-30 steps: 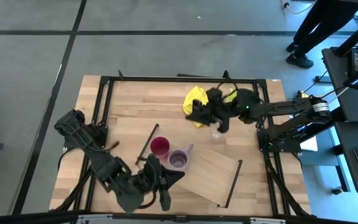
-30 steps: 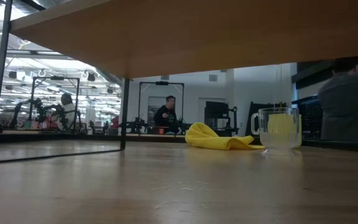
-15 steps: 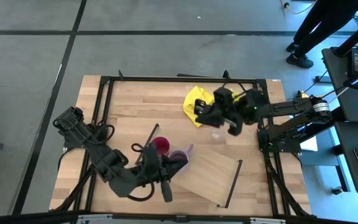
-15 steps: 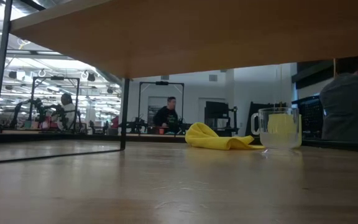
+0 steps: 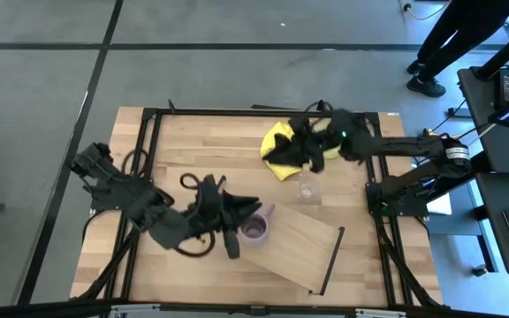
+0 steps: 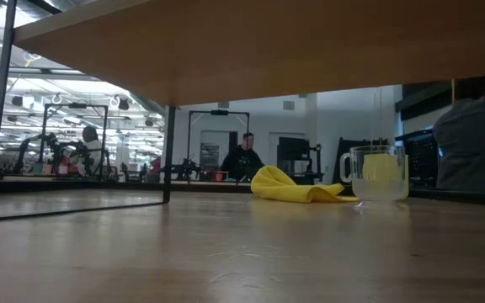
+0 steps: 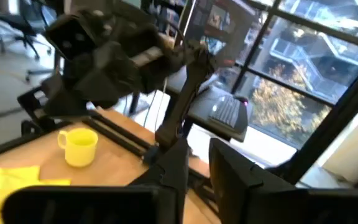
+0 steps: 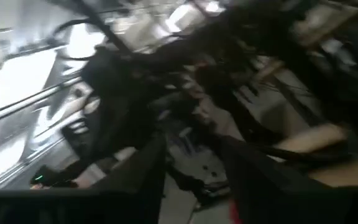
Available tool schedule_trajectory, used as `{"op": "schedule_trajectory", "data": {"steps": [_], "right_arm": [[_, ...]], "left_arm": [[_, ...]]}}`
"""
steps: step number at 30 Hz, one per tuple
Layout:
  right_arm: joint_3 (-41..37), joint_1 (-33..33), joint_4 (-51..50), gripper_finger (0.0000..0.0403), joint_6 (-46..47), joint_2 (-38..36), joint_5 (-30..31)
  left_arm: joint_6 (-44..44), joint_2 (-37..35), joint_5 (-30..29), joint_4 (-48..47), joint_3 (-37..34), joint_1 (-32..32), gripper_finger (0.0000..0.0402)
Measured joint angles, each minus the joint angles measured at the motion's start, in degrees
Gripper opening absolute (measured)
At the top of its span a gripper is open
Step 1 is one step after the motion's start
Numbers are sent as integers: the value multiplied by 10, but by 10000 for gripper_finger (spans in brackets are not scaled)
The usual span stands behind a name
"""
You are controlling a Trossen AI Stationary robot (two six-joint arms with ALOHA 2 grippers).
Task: Stack small to large cups/mugs on shelf
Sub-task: Put the yellow mug on the shelf
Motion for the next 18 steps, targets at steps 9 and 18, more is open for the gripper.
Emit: {"op": "schedule_trajectory", "data": {"steps": [9,18], "right_arm": [[75,-219,-448,155,-207,-51,82],[212,-282,-918,147,-333,-39,310]], "left_arm": [[-62,-46,31,-160,0,23,90],[-210,-79,42,-440,0,38,91]]}}
